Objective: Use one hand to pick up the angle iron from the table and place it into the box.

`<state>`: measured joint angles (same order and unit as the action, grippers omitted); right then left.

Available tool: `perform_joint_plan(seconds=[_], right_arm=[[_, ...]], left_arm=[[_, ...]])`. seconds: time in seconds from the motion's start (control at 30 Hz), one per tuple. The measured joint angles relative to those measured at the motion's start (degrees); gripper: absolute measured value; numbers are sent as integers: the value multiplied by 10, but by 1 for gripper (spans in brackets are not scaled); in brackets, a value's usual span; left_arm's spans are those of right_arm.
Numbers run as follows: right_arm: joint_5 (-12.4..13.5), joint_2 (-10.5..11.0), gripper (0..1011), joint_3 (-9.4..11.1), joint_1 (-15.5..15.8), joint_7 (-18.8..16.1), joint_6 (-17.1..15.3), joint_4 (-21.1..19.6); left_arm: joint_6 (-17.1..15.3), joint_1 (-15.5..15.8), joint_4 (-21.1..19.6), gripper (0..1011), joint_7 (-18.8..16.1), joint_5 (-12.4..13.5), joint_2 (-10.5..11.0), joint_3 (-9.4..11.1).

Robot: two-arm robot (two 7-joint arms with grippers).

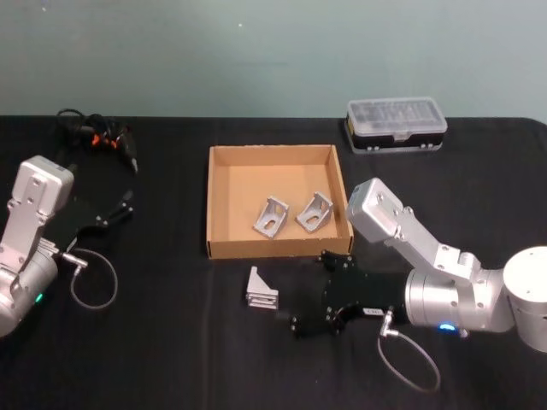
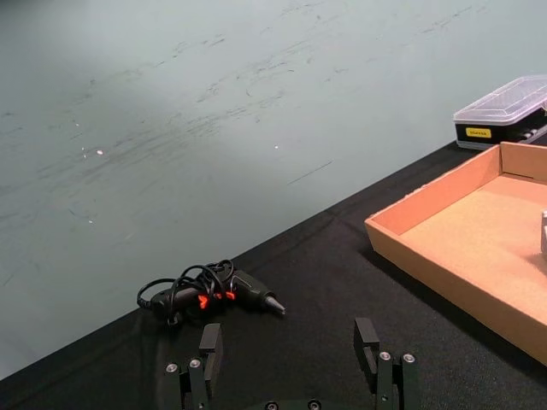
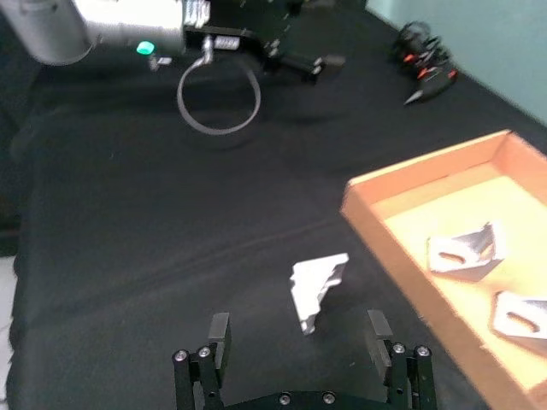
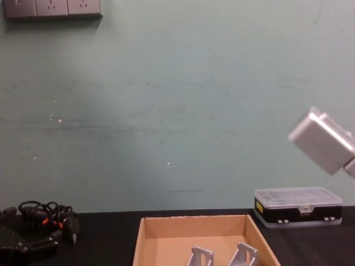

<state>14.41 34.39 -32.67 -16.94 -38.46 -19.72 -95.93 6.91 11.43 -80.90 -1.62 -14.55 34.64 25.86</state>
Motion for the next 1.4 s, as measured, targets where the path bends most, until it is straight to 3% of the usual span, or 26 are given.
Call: perform_joint_plan(seconds=[0.3,0.53,1.4], right_arm=[[-5,5,1004,-34,-21,-11,6,38],[-3,-4,1004,-45,-33,-10,12,66],[0,-70,1004,-77,-84,0,42,161]], left_arm=[[0,0,0,1011,0,0,0,0],[0,0,0,1011,0,0,0,0],[0,0,0,1011,0,0,0,0]])
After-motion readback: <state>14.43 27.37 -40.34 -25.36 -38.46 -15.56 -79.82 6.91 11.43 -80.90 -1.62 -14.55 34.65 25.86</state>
